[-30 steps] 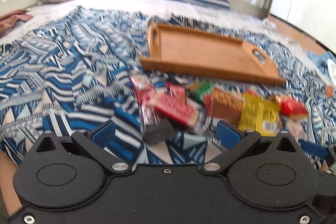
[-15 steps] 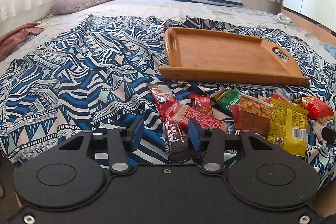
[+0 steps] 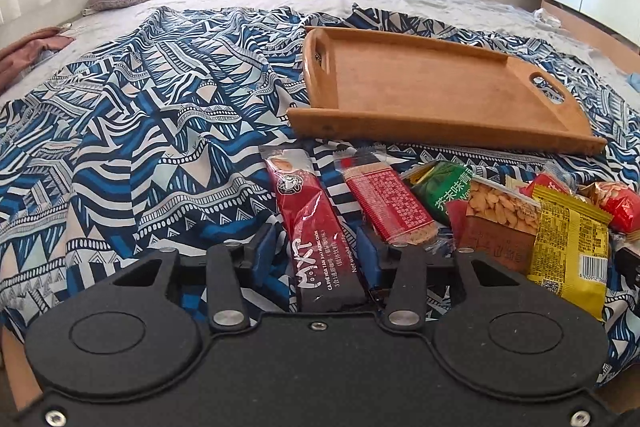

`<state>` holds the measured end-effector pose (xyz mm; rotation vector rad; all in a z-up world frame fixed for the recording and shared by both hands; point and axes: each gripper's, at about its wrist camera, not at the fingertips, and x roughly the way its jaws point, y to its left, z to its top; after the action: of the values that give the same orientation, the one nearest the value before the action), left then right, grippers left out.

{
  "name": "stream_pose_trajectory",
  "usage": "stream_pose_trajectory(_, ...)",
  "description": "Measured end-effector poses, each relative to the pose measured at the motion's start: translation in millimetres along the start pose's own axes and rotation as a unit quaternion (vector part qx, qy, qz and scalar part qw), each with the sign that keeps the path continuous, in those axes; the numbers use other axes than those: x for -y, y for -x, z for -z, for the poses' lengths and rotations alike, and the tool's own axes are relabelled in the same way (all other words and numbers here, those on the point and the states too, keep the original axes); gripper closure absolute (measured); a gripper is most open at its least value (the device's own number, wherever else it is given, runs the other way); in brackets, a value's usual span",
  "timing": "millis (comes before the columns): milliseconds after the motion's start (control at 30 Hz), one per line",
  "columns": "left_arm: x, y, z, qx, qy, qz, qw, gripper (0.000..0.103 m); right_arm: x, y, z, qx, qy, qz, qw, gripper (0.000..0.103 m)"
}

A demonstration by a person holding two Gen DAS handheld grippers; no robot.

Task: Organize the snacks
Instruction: 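Grasp the red MIXT bar with the left gripper while the right gripper grasps the white packet, then carry the red bar with the left gripper while the right gripper carries the white packet to the tray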

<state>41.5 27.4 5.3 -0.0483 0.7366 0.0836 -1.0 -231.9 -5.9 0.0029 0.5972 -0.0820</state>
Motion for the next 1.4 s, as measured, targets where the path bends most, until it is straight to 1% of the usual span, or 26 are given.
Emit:
stream_pose_trajectory(33, -1, 2, 0, 0.003, 0.001, 0.003, 1.0, 0.072, 1, -2, -1, -0.001, -0.002, 0.001, 1.0, 0.038)
stream_pose_trajectory(100, -4, 7, 0, 0.008, 0.002, 0.002, 1.0, 0.076, 1, -4, -1, -0.002, -0.004, 0.003, 1.0, 0.041)
stream_pose_trajectory(133, -6, 10, 1, 0.01, 0.002, 0.003, 0.9999, 0.077, 1, -5, -1, -0.005, -0.005, 0.003, 1.0, 0.042)
stream_pose_trajectory(200, -8, 15, 1, 0.011, 0.004, 0.007, 0.9999, 0.078, 1, -6, -1, -0.008, -0.007, 0.001, 1.0, 0.052)
stream_pose_trajectory(267, -9, 20, 2, 0.012, 0.002, 0.008, 0.9999, 0.078, 0, -5, -1, -0.008, -0.004, -0.003, 1.0, 0.057)
stream_pose_trajectory(367, -9, 30, 6, 0.015, -0.004, 0.012, 0.9998, 0.078, -3, -2, -1, -0.006, 0.005, -0.002, 1.0, 0.062)
stream_pose_trajectory(500, -6, 41, 10, 0.019, -0.011, 0.022, 0.9995, 0.078, -4, 9, 1, -0.002, 0.003, -0.013, 1.0, 0.062)
stream_pose_trajectory(600, -4, 43, 15, 0.025, -0.006, 0.025, 0.9993, 0.075, -6, 18, 3, 0.0, 0.009, -0.016, 1.0, 0.062)
stream_pose_trajectory(633, -4, 42, 16, 0.024, -0.004, 0.024, 0.9994, 0.069, -7, 20, 3, 0.0, 0.01, -0.017, 1.0, 0.062)
stream_pose_trajectory(700, -5, 40, 16, 0.022, 0.003, 0.024, 0.9995, 0.059, -8, 24, 3, 0.0, 0.011, -0.023, 1.0, 0.062)
stream_pose_trajectory(800, -8, 34, 13, 0.021, 0.011, 0.025, 0.9994, 0.058, -11, 28, 4, 0.001, 0.015, -0.029, 0.999, 0.062)
stream_pose_trajectory(867, -11, 27, 10, 0.013, 0.021, 0.032, 0.9992, 0.061, -12, 30, 4, 0.002, 0.014, -0.031, 0.999, 0.062)
stream_pose_trajectory(900, -14, 25, 8, 0.009, 0.029, 0.039, 0.9988, 0.068, -13, 31, 3, 0.003, 0.013, -0.032, 0.999, 0.062)
stream_pose_trajectory(933, -17, 21, 6, 0.002, 0.041, 0.05, 0.9979, 0.079, -13, 33, 3, 0.006, 0.01, -0.033, 0.999, 0.062)
stream_pose_trajectory(1000, -24, 17, 4, -0.013, 0.069, 0.068, 0.9952, 0.079, -13, 38, 1, 0.014, 0.008, -0.037, 0.999, 0.062)
stream_pose_trajectory(1033, -26, 17, 2, -0.016, 0.077, 0.072, 0.9943, 0.081, -14, 41, 0, 0.019, 0.009, -0.038, 0.999, 0.062)
stream_pose_trajectory(1100, -28, 20, 2, -0.015, 0.077, 0.072, 0.9943, 0.082, -15, 46, -3, 0.03, 0.012, -0.037, 0.999, 0.062)
stream_pose_trajectory(1300, -23, 44, -2, 0.023, 0.05, 0.05, 0.9972, 0.083, -15, 54, -14, 0.05, 0.013, -0.044, 0.998, 0.062)
stream_pose_trajectory(1400, -26, 55, -13, 0.038, 0.061, 0.06, 0.9956, 0.083, -13, 50, -23, 0.053, 0.011, -0.048, 0.997, 0.062)
